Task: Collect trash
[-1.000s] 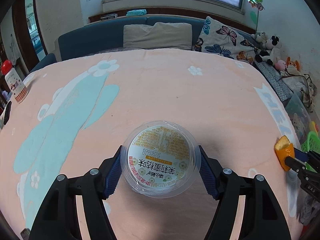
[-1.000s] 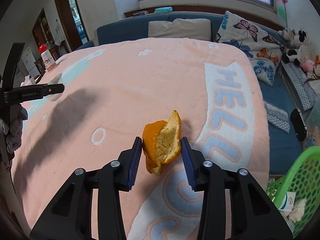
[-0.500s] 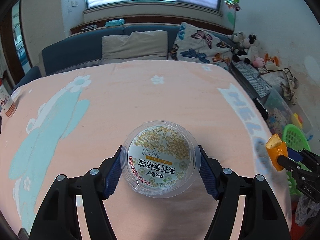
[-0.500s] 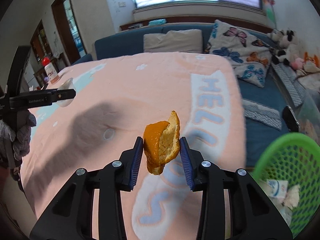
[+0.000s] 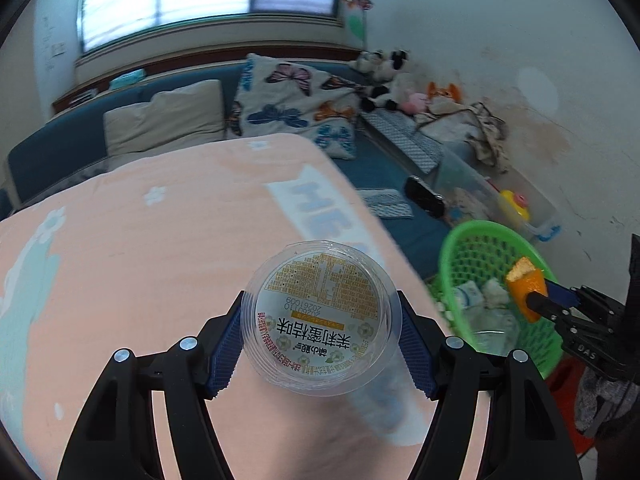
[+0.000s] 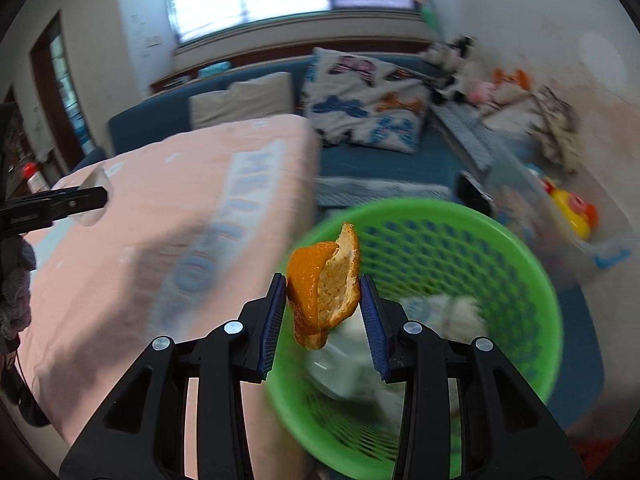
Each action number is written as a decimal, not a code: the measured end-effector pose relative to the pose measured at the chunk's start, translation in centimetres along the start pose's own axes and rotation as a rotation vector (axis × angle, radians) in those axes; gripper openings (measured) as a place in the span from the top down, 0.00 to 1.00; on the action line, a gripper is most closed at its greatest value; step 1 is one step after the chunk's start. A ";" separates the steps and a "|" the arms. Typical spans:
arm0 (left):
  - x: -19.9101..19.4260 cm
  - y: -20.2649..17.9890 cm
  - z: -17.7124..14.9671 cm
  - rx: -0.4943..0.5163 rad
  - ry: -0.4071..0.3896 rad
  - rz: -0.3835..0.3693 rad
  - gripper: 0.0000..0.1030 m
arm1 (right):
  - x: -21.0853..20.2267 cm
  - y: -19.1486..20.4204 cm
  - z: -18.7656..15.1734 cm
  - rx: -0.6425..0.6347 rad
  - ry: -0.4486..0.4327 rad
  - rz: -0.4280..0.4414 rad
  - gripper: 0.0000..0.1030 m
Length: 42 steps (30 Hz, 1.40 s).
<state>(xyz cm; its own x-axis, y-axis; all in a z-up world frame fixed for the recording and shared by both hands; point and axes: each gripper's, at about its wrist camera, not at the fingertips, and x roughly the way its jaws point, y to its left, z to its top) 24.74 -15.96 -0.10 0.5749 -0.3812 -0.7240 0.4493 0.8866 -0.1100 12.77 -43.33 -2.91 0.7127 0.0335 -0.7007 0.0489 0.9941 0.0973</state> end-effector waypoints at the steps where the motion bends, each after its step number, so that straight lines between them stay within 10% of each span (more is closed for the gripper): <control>1: 0.2 -1.0 0.2 0.012 0.001 -0.011 0.35 | -0.1 -0.7 -0.3 0.009 0.003 -0.009 0.62; 13: 3.4 -10.0 1.6 0.108 0.054 -0.120 0.35 | -2.1 -6.1 -3.6 0.104 0.008 -0.071 0.38; 42: 8.4 -17.3 1.8 0.182 0.121 -0.206 0.22 | -5.8 -6.6 -6.5 0.169 -0.028 -0.037 0.31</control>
<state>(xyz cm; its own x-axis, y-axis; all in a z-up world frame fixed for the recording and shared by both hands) 23.06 -35.04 -3.06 0.3782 -0.5043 -0.7763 0.6692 0.7284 -0.1472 3.78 -49.42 -4.14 0.7275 -0.0080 -0.6861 0.1907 0.9629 0.1910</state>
